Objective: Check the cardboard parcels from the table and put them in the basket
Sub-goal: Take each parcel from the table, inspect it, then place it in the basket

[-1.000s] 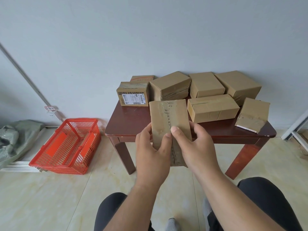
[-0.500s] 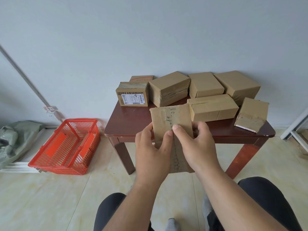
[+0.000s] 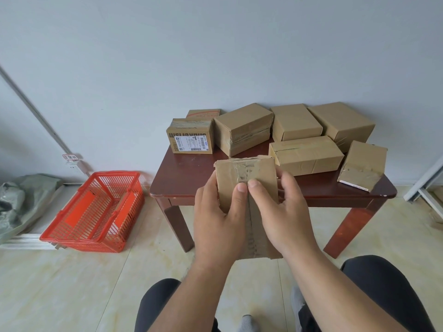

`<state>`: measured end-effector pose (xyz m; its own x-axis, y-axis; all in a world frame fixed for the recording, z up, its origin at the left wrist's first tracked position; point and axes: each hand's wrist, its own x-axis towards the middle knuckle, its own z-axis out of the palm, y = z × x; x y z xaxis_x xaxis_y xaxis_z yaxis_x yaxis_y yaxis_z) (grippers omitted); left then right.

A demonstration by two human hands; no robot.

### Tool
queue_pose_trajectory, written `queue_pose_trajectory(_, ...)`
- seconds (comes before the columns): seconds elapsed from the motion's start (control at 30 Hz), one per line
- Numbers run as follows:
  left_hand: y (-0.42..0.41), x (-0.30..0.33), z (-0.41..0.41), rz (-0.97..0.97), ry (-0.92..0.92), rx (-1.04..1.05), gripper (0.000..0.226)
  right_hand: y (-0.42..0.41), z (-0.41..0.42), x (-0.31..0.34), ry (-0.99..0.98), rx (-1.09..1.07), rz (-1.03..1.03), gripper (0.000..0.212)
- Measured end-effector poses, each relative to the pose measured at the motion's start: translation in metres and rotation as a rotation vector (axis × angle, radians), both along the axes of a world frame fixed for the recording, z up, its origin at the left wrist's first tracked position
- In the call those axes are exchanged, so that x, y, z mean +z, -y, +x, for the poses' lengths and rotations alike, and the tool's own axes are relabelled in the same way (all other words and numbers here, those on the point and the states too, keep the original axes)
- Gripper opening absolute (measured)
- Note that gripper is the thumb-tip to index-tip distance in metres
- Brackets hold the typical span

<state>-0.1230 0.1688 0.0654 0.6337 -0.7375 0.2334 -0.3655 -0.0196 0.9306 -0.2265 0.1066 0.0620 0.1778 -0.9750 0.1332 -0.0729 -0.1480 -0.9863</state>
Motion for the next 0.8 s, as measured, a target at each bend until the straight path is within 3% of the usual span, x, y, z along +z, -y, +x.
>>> queue_pose_trajectory(0.23, -0.001, -0.006, -0.001, -0.019, 0.038, 0.035, 0.047, -0.003, 0.004, 0.004, 0.055, -0.033, 0.071, 0.045)
queue_pose_trajectory(0.33, 0.000, -0.001, 0.002, -0.039, -0.118, 0.027, 0.038, -0.009, 0.003, 0.007, 0.052, 0.018, 0.039, 0.049)
queue_pose_trajectory(0.43, 0.003, 0.006, 0.008, -0.055, -0.151, 0.006, 0.024, -0.014, 0.002, 0.005, 0.024, 0.032, -0.012, 0.047)
queue_pose_trajectory(0.53, 0.002, 0.007, 0.008, -0.063, -0.100, -0.021, 0.035, -0.015, 0.001, 0.004, 0.031, 0.022, -0.014, 0.045)
queue_pose_trajectory(0.63, 0.001, 0.002, 0.004, -0.094, -0.090, -0.035, 0.033, -0.013, 0.001, 0.004, 0.032, 0.003, 0.001, 0.045)
queue_pose_trajectory(0.8, 0.003, -0.007, 0.004, -0.069, -0.040, -0.007, 0.059, -0.011, 0.005, 0.005, 0.041, 0.002, 0.079, 0.036)
